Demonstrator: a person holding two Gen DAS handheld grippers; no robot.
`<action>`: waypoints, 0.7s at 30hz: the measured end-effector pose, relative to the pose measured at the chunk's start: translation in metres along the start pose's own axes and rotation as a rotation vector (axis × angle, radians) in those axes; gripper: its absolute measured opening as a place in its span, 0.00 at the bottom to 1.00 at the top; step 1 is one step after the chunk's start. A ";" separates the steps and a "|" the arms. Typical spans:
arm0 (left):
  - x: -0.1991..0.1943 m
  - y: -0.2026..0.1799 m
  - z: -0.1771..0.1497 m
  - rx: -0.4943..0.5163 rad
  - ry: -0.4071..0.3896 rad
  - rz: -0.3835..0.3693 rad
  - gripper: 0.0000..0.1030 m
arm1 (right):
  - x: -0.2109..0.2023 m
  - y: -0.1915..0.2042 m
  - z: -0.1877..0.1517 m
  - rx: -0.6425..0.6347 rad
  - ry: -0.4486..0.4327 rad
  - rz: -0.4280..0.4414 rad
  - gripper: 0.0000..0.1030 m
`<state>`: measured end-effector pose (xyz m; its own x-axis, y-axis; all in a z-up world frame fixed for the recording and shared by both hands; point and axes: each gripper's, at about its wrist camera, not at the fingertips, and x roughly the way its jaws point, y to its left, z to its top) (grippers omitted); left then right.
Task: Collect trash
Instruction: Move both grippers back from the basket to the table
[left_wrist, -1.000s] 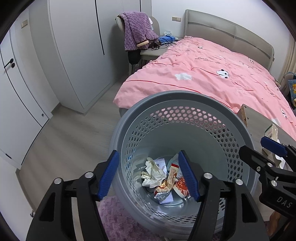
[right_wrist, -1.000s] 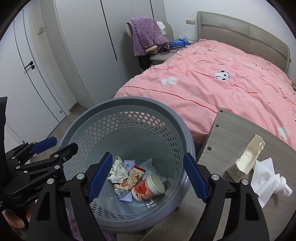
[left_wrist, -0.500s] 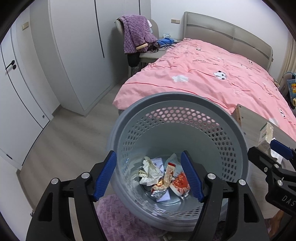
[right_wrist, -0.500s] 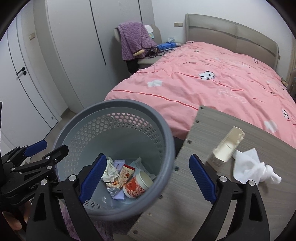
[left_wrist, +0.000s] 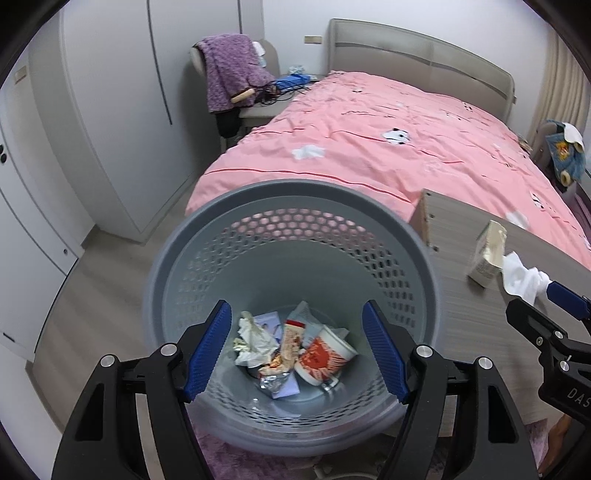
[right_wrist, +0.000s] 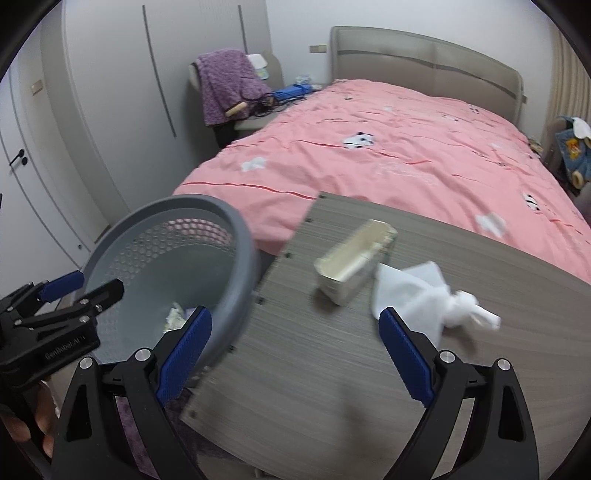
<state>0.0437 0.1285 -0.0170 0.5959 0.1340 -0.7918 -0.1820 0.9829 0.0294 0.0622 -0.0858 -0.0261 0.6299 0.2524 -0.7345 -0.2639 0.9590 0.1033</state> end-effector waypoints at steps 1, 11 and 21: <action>0.000 -0.006 0.000 0.010 0.000 -0.008 0.68 | -0.003 -0.006 -0.002 0.007 -0.003 -0.009 0.87; -0.007 -0.062 0.003 0.108 -0.025 -0.068 0.68 | -0.018 -0.058 -0.018 0.069 -0.013 -0.086 0.87; -0.006 -0.107 0.006 0.190 -0.022 -0.126 0.68 | -0.032 -0.097 -0.029 0.141 -0.030 -0.129 0.88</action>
<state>0.0638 0.0234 -0.0116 0.6222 0.0090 -0.7828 0.0443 0.9979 0.0466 0.0463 -0.1904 -0.0322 0.6740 0.1279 -0.7276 -0.0761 0.9917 0.1038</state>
